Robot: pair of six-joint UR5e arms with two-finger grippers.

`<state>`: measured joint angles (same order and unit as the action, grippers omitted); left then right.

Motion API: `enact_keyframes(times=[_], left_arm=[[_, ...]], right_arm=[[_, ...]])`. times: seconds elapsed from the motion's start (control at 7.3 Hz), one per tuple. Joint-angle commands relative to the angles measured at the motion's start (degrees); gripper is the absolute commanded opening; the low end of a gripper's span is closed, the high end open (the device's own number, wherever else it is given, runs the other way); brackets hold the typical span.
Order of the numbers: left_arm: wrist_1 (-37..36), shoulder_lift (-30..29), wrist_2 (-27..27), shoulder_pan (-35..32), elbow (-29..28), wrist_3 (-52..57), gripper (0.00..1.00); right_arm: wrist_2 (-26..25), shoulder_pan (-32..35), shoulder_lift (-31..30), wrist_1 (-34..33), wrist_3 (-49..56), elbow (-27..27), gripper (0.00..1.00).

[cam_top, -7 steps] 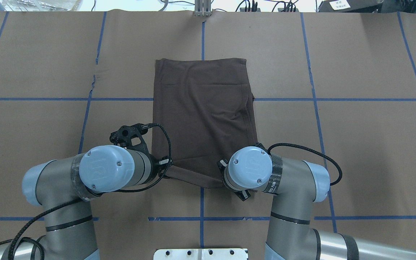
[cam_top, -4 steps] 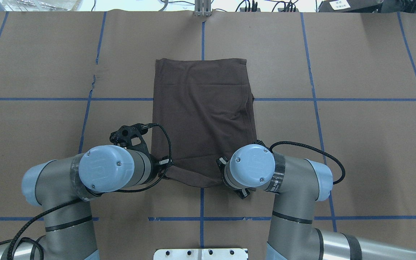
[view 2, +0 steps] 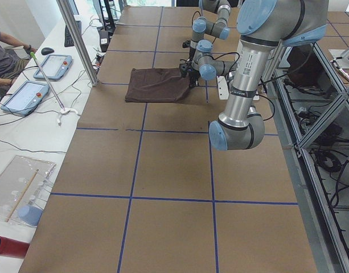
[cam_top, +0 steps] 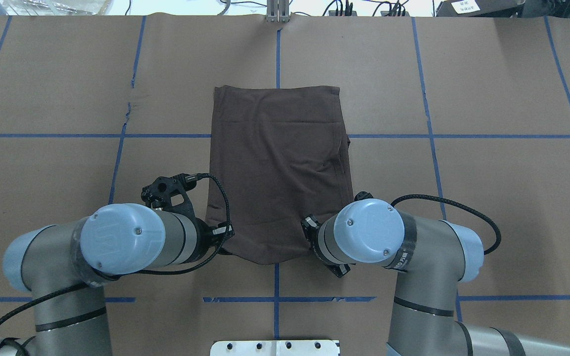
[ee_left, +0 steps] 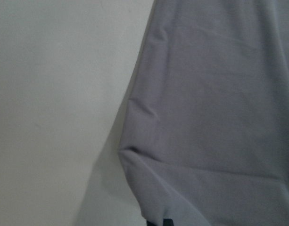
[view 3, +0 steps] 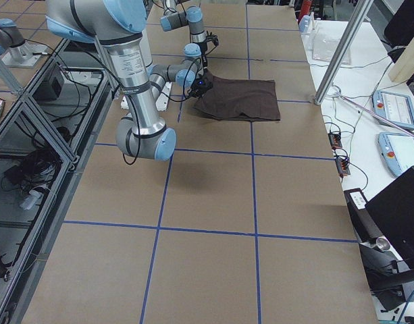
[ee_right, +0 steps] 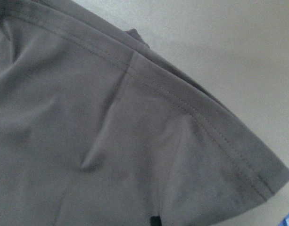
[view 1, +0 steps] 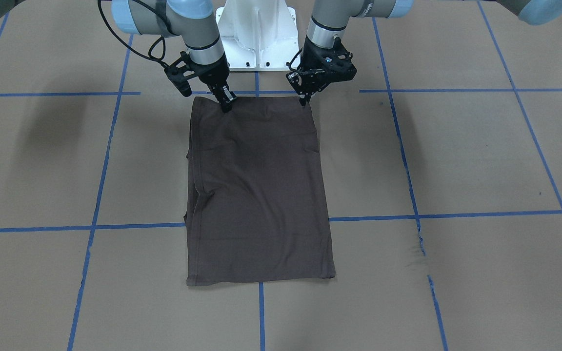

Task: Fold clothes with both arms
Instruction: 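Grasp the shirt's near corners with both grippers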

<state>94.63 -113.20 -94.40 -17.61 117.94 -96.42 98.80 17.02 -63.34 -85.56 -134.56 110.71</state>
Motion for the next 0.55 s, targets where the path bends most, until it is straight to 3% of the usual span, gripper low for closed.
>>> enact_keyframes(times=[0.0,0.41], left_arm=[[-2.59,3.68,-0.26,5.37,7.27,-0.79,0.00],[-2.70,2.55,-2.53,6.45,8.36,-0.79,0.00]], right_arm=[[1.12,-2.69,-3.01,0.05,0.00,6.25,0.00],[2.63,-1.48,-2.23,0.74,1.14,5.58,0.00]])
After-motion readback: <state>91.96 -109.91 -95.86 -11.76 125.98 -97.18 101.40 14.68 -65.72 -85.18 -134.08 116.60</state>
